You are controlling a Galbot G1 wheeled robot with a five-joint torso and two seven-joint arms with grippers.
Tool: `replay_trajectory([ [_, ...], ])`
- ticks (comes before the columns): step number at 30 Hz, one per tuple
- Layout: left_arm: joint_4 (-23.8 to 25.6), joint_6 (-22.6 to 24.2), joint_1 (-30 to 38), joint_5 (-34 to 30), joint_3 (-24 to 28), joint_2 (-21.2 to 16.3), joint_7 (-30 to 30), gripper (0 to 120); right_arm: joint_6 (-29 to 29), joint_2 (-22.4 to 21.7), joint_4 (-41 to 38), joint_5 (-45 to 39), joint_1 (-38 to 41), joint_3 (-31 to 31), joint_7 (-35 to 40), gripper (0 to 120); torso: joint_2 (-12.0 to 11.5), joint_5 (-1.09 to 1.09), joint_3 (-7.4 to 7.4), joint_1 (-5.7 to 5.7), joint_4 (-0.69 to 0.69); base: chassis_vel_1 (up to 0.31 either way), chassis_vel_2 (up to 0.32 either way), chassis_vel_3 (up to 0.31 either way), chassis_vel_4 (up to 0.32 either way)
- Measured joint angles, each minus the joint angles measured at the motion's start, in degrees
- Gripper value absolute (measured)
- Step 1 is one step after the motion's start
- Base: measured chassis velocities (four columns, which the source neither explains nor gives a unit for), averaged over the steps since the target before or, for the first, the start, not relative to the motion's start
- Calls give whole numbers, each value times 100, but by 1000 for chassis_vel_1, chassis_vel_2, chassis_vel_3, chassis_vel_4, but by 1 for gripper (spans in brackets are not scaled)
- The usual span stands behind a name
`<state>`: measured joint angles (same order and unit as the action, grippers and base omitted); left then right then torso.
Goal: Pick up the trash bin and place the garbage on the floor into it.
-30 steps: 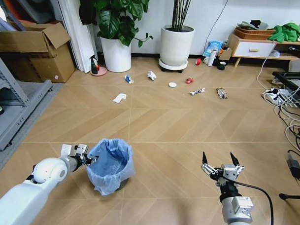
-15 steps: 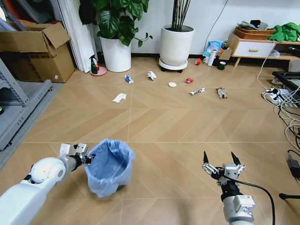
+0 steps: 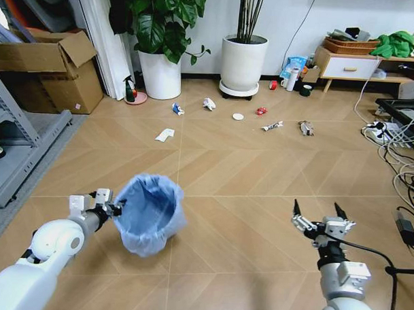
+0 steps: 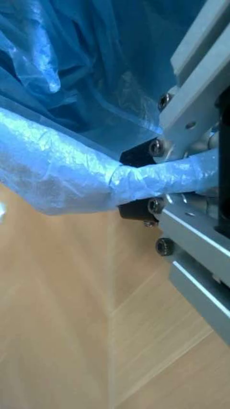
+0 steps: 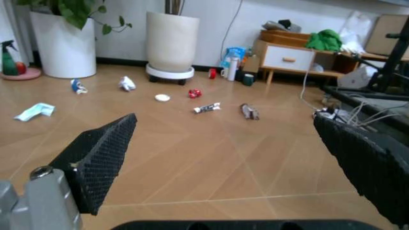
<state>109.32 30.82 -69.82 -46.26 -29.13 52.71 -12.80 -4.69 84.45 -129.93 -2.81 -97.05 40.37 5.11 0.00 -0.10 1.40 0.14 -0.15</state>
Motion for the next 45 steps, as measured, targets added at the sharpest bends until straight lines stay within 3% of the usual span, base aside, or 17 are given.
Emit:
replay_trajectory([
  [5,356,-641,-274,394,-197,382,-152,0,-121,-40,-89,-55,20,129,-13,100,0,0,0,0,1,0,0,0,0],
  [15,807,-727,-863,789,-194,765,-76,0,-154,24,-115,-45,-16,138,-19,100,0,-1,0,0,1,0,0,0,0],
  [45,942,-679,-964,779,-53,697,-56,0,-39,146,54,170,35,-55,47,100,0,-1,0,0,0,-86,121,87,-115],
])
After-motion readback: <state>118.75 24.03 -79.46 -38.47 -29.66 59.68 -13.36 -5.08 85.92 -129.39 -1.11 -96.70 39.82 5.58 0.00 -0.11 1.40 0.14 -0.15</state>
